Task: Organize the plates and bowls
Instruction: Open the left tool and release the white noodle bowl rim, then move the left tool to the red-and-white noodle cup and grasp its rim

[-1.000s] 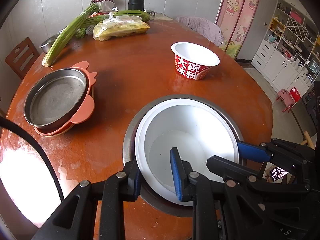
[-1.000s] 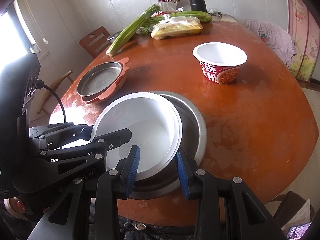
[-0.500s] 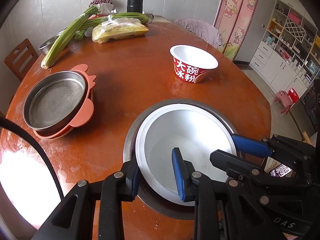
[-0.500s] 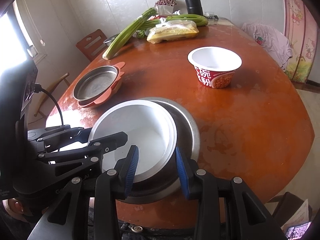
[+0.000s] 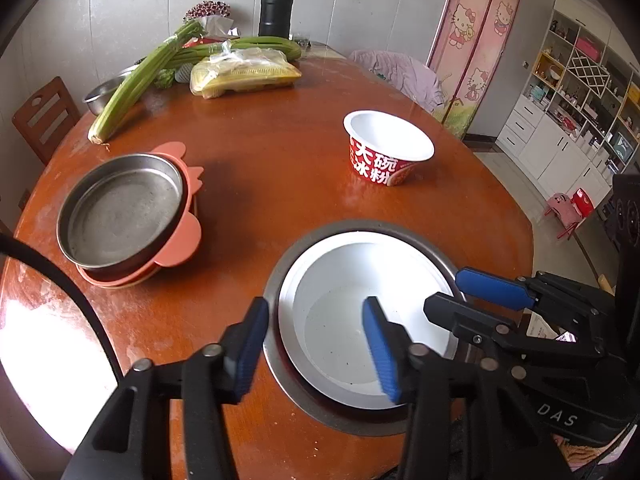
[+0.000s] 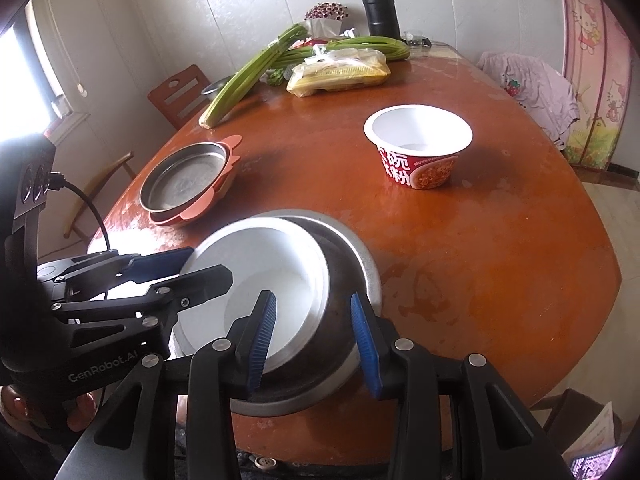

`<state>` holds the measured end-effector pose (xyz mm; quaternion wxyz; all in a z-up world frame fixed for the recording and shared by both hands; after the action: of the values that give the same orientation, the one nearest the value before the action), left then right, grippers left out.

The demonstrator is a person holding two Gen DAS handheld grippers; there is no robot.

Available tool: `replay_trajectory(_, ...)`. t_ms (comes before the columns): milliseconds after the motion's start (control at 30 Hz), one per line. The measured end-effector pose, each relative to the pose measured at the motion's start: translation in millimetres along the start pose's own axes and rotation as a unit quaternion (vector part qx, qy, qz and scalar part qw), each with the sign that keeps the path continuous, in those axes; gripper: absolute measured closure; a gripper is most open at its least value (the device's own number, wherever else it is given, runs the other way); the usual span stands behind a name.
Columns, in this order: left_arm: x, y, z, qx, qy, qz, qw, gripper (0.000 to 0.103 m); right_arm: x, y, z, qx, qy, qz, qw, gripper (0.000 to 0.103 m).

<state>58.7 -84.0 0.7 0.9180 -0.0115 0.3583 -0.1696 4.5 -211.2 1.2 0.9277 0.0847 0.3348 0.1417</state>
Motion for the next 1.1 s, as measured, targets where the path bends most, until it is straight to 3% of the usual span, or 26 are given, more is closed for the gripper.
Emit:
replay_trajectory(100, -4, 2, 5, -0.001, -0.006, 0.001, 1.0000, 0.051, -1, -3, 3, 0.004, -0.004, -0.001, 1.000, 0.056)
replay_trajectory(700, 6, 4, 61, 0.005, -0.027, 0.006, 0.9996, 0.051, -3, -34, 41, 0.032, -0.028, -0.020, 0.999, 0.052)
replay_trajectory(1100, 48, -15, 101, 0.026, -0.010, -0.013, 0.9995, 0.050, 2, -77, 74, 0.064, -0.042, -0.046, 0.996, 0.052)
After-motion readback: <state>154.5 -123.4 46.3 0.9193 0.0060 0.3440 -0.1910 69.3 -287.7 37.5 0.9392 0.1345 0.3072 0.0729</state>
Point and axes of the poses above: each gripper's, at about its wrist camera, not at the fingertips, and x roughly the way its jaws point, y to its left, z to its top, the point moved 1 cm from there along x, roughly the way its jaws point, and after that the axes turned 15 degrees about -y, right-handed, at the moved point
